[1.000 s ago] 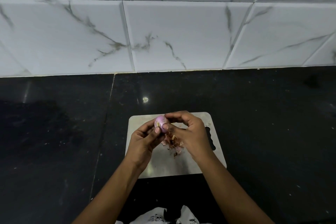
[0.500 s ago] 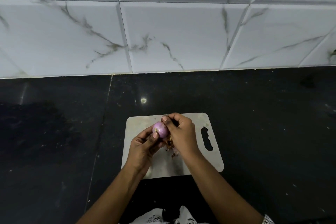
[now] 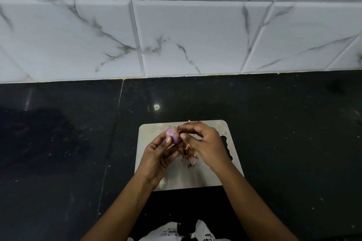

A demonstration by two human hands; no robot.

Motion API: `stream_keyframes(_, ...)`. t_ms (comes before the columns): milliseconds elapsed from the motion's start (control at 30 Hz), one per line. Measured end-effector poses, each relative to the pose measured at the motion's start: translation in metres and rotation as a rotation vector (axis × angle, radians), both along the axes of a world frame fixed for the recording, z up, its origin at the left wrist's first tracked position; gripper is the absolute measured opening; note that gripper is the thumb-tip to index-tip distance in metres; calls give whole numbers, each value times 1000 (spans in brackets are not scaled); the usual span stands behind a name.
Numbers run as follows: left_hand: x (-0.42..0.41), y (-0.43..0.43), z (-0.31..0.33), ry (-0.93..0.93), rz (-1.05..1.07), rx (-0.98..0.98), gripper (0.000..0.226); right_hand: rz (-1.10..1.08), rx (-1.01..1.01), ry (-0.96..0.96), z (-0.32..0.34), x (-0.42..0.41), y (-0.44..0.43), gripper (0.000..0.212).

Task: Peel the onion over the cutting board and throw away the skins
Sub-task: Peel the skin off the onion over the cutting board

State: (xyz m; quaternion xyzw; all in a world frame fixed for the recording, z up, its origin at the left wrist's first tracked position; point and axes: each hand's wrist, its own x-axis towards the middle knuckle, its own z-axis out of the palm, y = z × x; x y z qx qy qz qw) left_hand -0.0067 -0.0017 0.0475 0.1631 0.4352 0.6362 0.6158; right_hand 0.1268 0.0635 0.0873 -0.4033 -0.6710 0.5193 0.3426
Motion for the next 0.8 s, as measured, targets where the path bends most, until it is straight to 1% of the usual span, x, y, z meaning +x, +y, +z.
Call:
stream_keyframes(33, 0, 1, 0, -16, 0, 0, 75, 9, 38, -21, 2, 0, -1, 23)
stream_keyframes(100, 0, 2, 0, -40, 4, 5, 77, 2, 166, -83, 5, 0, -2, 24)
stream_keyframes(167, 0, 3, 3, -60, 10, 16, 73, 2, 309, -141, 8, 1, -2, 25)
stream_keyframes(233, 0, 3, 5, -46, 17, 32, 67, 23, 402, -183, 12, 1, -1, 25)
stream_keyframes(300, -1, 3, 9, -11, 9, 39, 55, 41, 442, -226, 15, 0, 2, 23)
stream_keyframes(367, -2, 2, 12, 14, 15, 24, 34, 42, 479, -282, 19, -1, 3, 21)
stream_keyframes(400, -2, 2, 13, 26, 18, 16, 28, 44, 494, -307, 20, -1, 3, 20)
stream_keyframes(633, -2, 2, 16, 105, 30, 16, 23, 43, 606, -438, 25, -7, 1, 14)
stream_keyframes(800, -1, 1, 16, 121, 26, 23, 26, -14, 695, -435, 18, -11, -4, 10)
